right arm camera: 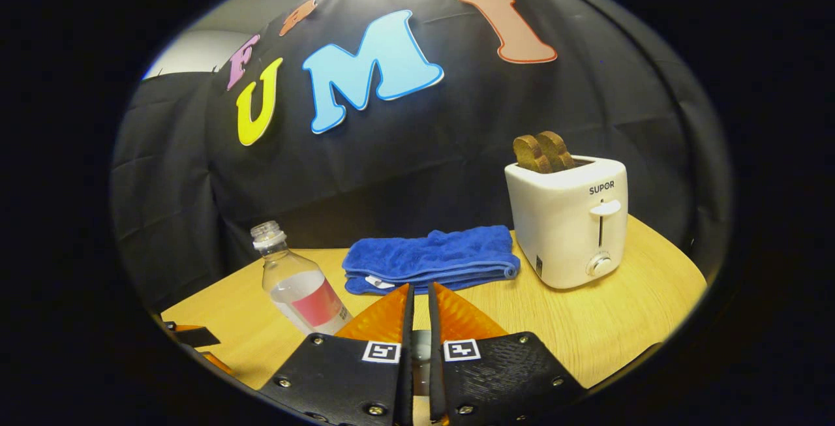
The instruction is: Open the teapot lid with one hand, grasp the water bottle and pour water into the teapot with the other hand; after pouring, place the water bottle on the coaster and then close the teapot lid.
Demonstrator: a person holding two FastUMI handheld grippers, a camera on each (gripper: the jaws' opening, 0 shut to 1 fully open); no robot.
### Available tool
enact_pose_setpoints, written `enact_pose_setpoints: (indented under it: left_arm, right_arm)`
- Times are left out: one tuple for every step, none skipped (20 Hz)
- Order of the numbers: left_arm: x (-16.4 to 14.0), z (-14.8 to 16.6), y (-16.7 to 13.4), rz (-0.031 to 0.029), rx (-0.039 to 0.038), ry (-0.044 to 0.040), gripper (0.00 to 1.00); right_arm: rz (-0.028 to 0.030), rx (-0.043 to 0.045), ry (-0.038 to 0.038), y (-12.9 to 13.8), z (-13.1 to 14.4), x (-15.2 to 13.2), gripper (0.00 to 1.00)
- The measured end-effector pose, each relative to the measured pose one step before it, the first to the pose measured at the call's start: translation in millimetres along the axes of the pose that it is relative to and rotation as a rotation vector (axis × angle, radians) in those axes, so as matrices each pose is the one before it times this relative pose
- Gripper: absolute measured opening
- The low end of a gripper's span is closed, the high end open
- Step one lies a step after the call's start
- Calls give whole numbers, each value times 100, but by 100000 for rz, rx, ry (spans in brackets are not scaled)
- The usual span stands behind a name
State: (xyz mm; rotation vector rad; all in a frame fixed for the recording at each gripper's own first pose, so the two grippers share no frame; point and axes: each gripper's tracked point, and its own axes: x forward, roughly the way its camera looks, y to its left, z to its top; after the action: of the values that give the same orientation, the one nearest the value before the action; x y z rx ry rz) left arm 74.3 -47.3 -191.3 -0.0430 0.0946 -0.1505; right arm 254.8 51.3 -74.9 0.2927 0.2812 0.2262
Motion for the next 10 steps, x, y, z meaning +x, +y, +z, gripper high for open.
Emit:
enact_pose_setpoints:
  left_arm:
    - [-884, 69, 497, 826, 579, -1182, 100]
    - [-858, 203, 452, 915, 690, -888, 100]
    - [-554, 348, 159, 91, 369, -1100, 100]
    - [-600, 114, -137, -943, 1097, 481, 100]
    - [-377, 470, 117, 669, 1031, -1016, 100]
    - [-327, 386, 106, -124, 572, -1171, 100]
    - [-296, 278, -277, -893, -9, -732, 100]
    - [-34, -26, -207, -583, 240, 518, 100]
    - [79, -204, -95, -386, 925, 703, 100]
    - [15, 31, -80, -5, 803, -269, 100]
  right_arm:
    - [-1462, -2306, -824, -12, -89, 173, 10]
    - [-3515, -3204, -247, -551, -191, 419, 10]
    - [-1091, -1284, 666, -159, -372, 278, 10]
    - [-647, -31, 230, -16, -107, 234, 10]
    - [-1580, -68, -70, -204, -91, 309, 10]
    - [-750, 78, 263, -101, -79, 299, 10]
    - [-573, -297, 172, -10, -146, -14, 10]
    - [-1243, -657, 9, -157, -129, -1, 10]
    - [-521, -337, -220, 58, -78, 38, 10]
    - [-453, -779, -1031, -30, 125, 8, 10]
